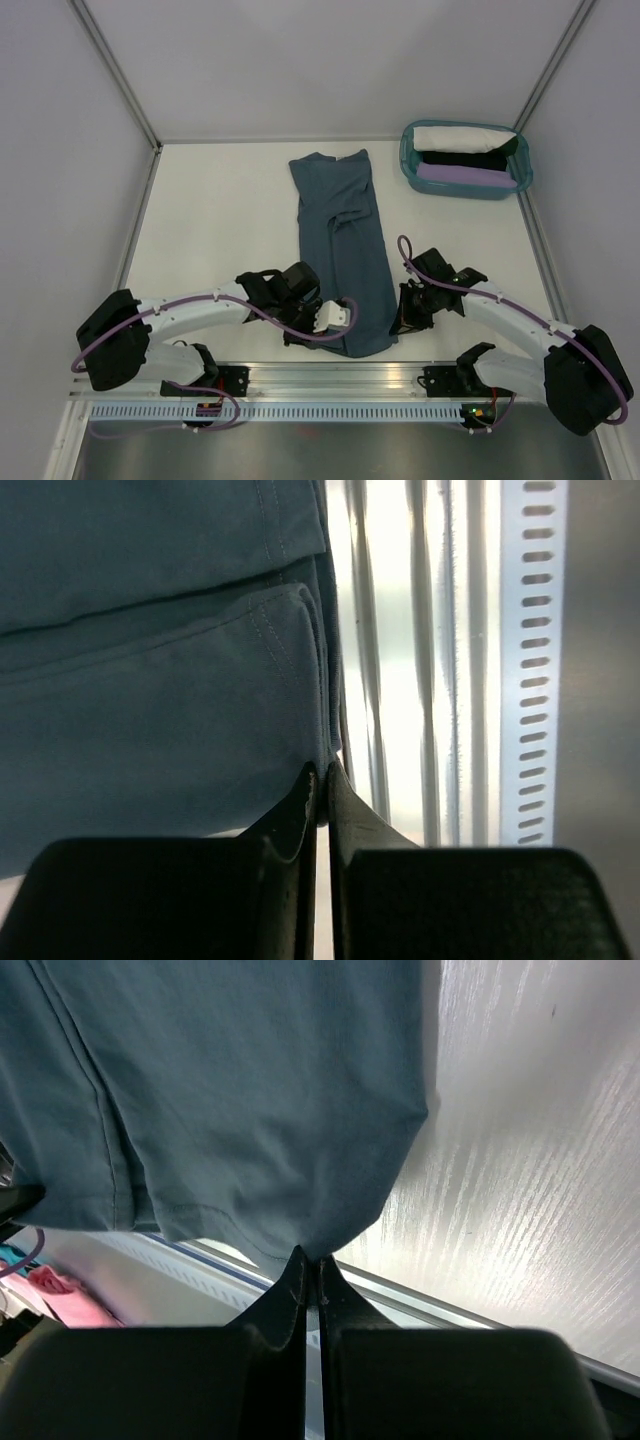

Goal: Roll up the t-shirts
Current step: Roll the tshirt

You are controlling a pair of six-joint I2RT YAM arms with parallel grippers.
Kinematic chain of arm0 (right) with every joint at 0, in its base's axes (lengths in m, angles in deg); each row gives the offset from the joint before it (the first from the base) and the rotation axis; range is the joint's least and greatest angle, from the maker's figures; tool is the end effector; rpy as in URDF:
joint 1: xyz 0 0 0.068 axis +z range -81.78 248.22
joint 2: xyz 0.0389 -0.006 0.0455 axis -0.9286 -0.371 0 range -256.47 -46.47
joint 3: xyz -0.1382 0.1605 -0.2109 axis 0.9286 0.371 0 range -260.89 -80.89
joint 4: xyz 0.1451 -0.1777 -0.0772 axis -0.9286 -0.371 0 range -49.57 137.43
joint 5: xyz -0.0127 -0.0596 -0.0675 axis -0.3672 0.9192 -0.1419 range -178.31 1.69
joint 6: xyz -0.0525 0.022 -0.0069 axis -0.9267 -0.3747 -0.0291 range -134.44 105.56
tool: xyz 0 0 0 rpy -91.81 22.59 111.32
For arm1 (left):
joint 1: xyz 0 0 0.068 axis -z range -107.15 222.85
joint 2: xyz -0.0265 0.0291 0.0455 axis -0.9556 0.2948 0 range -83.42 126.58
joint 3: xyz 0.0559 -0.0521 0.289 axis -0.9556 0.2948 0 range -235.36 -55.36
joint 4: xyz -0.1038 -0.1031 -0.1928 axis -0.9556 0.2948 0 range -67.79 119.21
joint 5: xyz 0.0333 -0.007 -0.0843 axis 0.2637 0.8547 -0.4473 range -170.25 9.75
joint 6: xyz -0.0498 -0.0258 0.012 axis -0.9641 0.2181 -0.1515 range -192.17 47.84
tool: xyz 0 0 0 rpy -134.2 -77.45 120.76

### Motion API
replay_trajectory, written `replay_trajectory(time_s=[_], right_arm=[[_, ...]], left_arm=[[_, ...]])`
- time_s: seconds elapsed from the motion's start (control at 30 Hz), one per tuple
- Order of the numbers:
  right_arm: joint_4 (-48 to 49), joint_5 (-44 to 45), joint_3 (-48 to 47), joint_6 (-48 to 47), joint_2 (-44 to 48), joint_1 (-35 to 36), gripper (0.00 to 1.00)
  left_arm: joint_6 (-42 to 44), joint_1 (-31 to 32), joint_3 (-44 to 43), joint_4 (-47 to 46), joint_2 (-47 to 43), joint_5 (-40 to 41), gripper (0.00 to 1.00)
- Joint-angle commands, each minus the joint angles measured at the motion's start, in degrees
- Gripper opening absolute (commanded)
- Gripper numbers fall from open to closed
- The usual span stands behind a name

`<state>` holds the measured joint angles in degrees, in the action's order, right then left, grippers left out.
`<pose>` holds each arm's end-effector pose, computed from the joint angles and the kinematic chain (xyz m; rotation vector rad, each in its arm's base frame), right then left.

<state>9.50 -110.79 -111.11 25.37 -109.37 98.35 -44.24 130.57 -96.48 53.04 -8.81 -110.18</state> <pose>0.1182 0.0865 0.1967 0.1511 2.9872 0.7796 0.0952 -0.1884 0.2219 1.9683 1.8805 -0.8611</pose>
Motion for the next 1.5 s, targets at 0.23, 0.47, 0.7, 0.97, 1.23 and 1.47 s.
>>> replay_trajectory(time_s=[0.23,0.47,0.7,0.97,1.23,1.47], right_arm=[[2.16,-3.80,-2.57,-2.90,-1.88,-4.11,0.01],[6.28,-5.29,-2.48,-3.43,-6.71,-6.57,0.03],[9.28,-6.34,-2.22,-2.90,-8.74,-9.82,0.10],[11.39,-6.44,-2.04,-2.02,-8.74,-13.86,0.27],[7.45,-1.96,-3.53,-3.07,-4.62,-16.59,0.31],[4.37,2.07,-7.92,-7.54,-1.45,-18.35,0.15]], left_arm=[[-3.58,-8.57,-2.91,-0.86,2.47,-7.95,0.02],[-5.94,-9.72,-2.73,-3.75,3.00,-4.71,0.02],[-7.88,-10.34,-3.09,-5.25,4.67,2.24,0.02],[-8.76,-10.43,-2.47,-7.19,5.11,9.28,0.05],[-7.36,-10.43,-0.45,-11.14,5.46,14.46,0.07],[-7.62,-10.43,-0.01,-11.32,5.28,14.29,0.09]])
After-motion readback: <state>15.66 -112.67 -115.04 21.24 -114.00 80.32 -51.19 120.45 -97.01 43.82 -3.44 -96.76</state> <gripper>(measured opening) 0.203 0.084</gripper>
